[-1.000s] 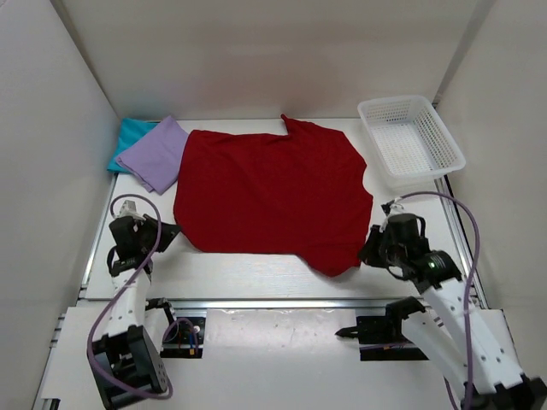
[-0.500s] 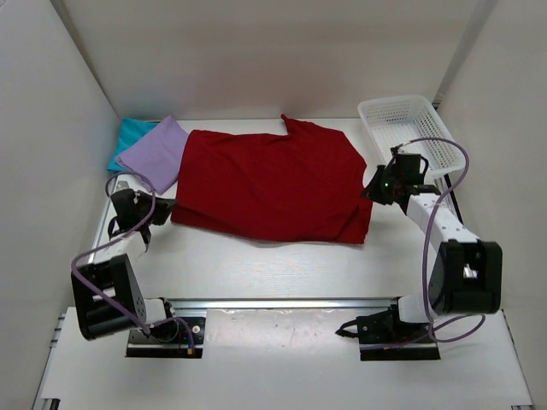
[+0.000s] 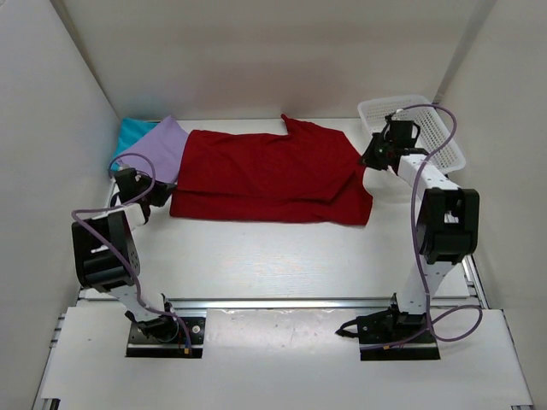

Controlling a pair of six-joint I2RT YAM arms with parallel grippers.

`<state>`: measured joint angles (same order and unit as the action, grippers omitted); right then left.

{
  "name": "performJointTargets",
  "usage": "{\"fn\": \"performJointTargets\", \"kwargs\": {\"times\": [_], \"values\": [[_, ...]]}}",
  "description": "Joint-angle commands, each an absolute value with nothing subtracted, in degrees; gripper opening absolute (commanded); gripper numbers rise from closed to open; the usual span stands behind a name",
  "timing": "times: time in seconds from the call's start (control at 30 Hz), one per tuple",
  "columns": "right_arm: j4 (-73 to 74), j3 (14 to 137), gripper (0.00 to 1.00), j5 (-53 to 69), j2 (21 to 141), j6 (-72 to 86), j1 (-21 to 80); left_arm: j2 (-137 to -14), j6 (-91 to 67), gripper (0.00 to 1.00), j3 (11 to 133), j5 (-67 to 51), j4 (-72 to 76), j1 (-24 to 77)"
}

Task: Fold and stack the t-shirts
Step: Fold the flattened tshirt in 1/3 of the way

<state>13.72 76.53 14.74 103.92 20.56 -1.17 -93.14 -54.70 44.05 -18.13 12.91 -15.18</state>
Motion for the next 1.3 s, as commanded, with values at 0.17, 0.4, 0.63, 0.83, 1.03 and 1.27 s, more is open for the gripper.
{"fn": "performJointTargets", "kwargs": {"times": [0.17,0.4,0.63,0.83,1.03,1.27], "values": [[15.5,88.1,0.00,12.0,111.9,17.1,-0.4,-96.9,-54.6,0.08,48.8,-17.1,16.4,-14.1],[12.7,91.7,0.00,10.5,113.1,17.6,0.9,-96.3,-52.4,0.30,49.5,-16.8,16.8,-14.2],[14.2,91.2,0.44,10.7,108.4,17.6,1.5,-88.2,-51.1,0.46,43.6,-16.4,14.9,-15.6],[4.8,67.9,0.00,13.1,90.7,24.3,2.4,-80.1,-49.9,0.35,32.1,-16.7,13.8,-14.8],[-4.1,43.0,0.03,13.4,75.7,28.3,4.5,-75.7,-47.0,0.43,24.6,-15.3,11.3,-16.1],[-5.5,30.0,0.42,11.0,68.5,29.4,0.1,-84.4,-48.3,0.53,29.5,-12.6,12.0,-14.1]]}}
